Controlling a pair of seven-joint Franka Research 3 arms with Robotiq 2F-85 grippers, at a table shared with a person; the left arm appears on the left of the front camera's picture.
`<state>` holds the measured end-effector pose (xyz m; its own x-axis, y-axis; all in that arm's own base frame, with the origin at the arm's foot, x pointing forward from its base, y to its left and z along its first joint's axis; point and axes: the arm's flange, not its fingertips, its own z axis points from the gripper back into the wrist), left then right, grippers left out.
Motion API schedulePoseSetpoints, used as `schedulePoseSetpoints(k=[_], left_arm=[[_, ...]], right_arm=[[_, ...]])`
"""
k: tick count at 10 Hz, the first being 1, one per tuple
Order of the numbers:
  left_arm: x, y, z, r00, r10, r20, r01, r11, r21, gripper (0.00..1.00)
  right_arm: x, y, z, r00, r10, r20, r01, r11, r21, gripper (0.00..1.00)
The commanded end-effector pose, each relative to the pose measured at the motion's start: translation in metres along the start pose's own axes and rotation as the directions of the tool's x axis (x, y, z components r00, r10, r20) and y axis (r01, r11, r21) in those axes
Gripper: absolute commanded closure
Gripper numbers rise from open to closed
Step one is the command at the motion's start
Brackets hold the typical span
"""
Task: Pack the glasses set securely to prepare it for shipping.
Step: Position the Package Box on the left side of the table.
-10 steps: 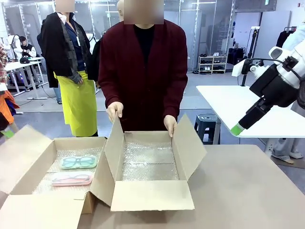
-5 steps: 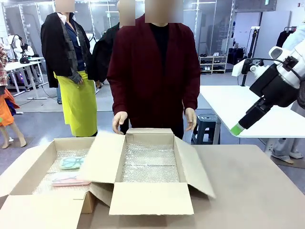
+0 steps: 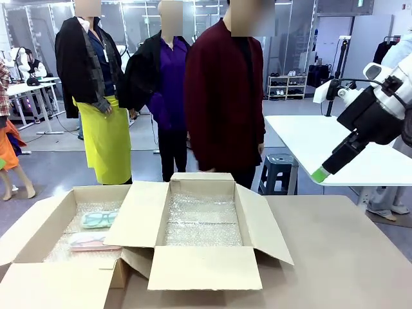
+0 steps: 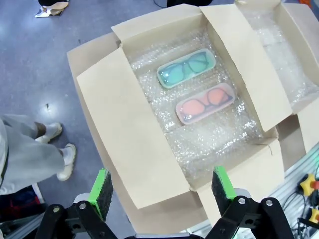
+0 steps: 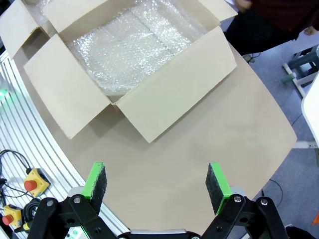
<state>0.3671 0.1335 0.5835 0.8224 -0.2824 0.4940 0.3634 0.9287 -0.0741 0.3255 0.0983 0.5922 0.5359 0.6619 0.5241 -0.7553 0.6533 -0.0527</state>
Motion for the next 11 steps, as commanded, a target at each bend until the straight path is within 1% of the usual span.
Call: schedulePoseSetpoints(k=[1, 11], left_arm=[[0.0030, 0.0024, 0.0027, 1.000, 0.006, -0.010, -0.006, 1.000, 0.015, 0.00], [0.0030, 0.0024, 0.0027, 1.000, 0.006, -0.010, -0.006, 1.000, 0.015, 0.00]], right_arm=[[0.0012, 0.0003, 0.0008, 1.000, 0.000, -0.001, 0.000, 1.000, -0.007, 0.00], [0.0012, 0.0003, 0.0008, 1.000, 0.000, -0.001, 0.000, 1.000, -0.007, 0.00]])
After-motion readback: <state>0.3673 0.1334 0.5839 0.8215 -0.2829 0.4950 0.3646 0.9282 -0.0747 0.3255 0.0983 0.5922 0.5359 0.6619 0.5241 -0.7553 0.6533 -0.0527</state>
